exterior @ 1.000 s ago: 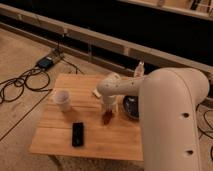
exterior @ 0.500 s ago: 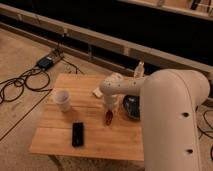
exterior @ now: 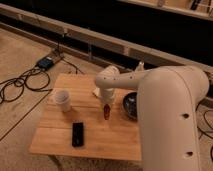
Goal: Place the pepper in the ceramic cup
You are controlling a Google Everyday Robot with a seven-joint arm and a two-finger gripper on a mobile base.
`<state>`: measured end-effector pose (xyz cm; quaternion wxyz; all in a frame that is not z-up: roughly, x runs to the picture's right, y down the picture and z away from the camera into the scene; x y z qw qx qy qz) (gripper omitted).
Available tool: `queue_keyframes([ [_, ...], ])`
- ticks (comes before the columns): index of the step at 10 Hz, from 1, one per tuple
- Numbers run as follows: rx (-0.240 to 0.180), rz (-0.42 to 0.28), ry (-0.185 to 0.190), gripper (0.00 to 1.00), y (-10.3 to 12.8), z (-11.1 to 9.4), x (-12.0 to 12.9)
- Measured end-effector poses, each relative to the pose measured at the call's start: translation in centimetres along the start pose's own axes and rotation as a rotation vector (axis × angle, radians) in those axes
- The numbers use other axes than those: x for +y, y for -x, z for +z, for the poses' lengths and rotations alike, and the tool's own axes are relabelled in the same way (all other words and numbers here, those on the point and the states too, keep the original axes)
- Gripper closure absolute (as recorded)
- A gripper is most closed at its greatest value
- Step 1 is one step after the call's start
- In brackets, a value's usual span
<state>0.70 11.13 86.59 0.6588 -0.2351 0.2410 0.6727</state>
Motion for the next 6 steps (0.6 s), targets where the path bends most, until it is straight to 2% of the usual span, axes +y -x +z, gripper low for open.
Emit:
queue_keyframes([
  [3, -0.055, -0.101, -0.01, 1.0, 2.3, -3.5, 2.8],
  [6, -0.145, -0.222, -0.015, 1.0, 5.3, -7.4, 6.4],
])
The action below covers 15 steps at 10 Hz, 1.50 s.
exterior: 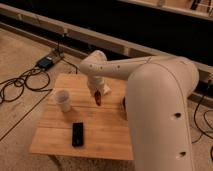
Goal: Place the pepper in the ceramic cup
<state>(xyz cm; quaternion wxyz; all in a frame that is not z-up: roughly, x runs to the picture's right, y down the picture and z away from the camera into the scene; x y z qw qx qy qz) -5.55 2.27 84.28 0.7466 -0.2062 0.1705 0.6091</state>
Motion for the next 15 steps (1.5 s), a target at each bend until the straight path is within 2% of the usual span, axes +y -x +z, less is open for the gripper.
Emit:
queue_keyframes([
  [3, -0.056, -0.087, 0.008, 1.0, 2.4, -2.1, 2.5],
  [7, -0.155, -0.164, 0.096, 1.0, 4.5, -4.5, 7.2],
  [10, -0.222, -0.213, 0.122, 1.0, 4.8, -5.8, 9.5],
  [12, -0.258, -0.238, 0.122, 1.0, 4.5, -5.9, 10.7],
  [15, -0.284, -0.295, 0.132, 1.0, 3.4, -4.7, 13.0],
])
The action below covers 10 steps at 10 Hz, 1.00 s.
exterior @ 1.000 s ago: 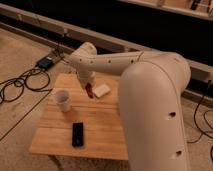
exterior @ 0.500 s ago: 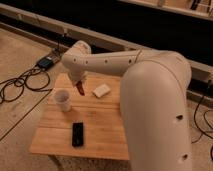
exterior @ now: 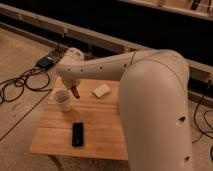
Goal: Place the pepper in the ceramic cup
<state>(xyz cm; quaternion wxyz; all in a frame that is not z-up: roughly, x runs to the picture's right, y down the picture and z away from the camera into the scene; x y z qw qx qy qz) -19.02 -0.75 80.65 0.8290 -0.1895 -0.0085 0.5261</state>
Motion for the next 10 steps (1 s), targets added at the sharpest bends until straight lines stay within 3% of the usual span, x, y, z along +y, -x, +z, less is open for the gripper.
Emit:
queue_keyframes([
  [2, -0.014, -0.028, 0.018, 1.0, 0.0, 0.5, 1.1],
  [6, -0.064, -0.108, 0.036, 1.0, 2.3, -0.4, 2.6],
  [10, -0.079, -0.158, 0.071, 1.0, 3.4, 0.2, 4.8],
])
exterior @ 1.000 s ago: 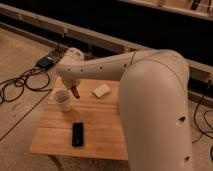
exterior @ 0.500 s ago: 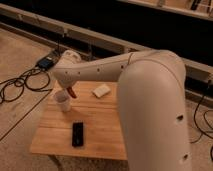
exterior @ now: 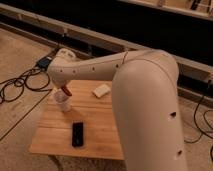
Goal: Place the pepper in the ceramic cup
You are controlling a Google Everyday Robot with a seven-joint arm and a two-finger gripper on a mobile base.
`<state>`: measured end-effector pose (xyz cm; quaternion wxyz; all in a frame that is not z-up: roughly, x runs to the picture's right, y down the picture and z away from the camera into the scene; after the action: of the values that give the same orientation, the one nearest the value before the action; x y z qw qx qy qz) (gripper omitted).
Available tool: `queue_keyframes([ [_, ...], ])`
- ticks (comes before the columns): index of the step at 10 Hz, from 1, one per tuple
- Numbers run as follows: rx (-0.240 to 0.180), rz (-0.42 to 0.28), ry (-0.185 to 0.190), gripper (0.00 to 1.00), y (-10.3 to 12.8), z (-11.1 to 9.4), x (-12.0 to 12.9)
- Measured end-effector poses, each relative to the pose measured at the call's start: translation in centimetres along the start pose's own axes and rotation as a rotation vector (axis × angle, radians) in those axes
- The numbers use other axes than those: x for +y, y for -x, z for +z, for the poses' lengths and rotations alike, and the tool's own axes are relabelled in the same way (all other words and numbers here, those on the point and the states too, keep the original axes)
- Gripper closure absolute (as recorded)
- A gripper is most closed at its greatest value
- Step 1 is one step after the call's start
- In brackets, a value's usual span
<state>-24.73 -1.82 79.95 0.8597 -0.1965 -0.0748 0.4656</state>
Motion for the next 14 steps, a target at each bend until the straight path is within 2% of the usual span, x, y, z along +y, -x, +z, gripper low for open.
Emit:
queue_keyframes([
  [4, -0.017, -0.024, 0.025, 1.0, 1.2, 1.1, 1.0],
  [9, -0.033, 0.01, 0.063, 1.0, 1.6, 2.1, 1.3],
  [10, -0.034, 0.016, 0.07, 0.95, 1.5, 2.3, 1.4],
  [14, -0.056, 0.038, 0.09, 0.55, 1.5, 2.6, 1.7],
])
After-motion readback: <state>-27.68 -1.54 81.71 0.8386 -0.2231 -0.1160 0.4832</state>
